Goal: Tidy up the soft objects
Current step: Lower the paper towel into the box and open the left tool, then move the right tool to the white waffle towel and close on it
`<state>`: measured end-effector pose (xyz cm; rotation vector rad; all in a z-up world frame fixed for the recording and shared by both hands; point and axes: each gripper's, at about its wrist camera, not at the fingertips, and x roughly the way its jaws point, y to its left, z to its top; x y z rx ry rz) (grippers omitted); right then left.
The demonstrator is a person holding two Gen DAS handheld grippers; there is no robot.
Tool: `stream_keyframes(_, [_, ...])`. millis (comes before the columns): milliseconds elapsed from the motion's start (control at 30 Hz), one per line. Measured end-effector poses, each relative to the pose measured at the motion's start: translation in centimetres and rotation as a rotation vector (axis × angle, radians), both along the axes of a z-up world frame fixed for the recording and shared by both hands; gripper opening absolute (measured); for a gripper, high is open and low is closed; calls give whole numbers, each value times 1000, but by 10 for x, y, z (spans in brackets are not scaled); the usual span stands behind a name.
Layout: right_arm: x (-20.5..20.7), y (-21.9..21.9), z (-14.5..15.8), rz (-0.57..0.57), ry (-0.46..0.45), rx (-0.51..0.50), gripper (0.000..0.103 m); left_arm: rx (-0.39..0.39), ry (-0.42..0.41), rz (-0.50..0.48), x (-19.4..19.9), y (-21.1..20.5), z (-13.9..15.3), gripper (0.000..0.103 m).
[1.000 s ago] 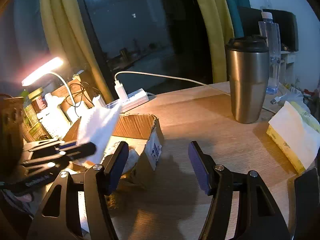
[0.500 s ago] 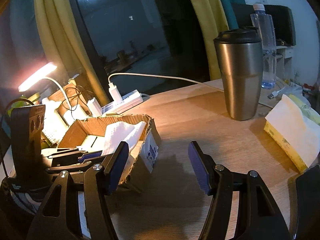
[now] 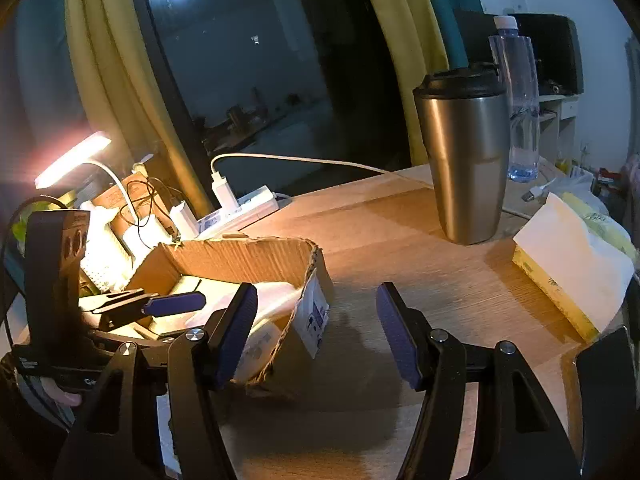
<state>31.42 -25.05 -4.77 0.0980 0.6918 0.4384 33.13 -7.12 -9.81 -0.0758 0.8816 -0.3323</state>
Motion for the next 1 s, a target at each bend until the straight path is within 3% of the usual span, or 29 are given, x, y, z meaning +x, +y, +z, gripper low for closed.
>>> stream_keyframes(700, [-47, 41, 31, 42, -57, -53, 65, -36, -166, 50, -60, 45, 49, 72])
stream_keyframes(1000, [-72, 70, 23, 76, -34, -99, 65, -64, -196, 93, -102, 75, 52, 72])
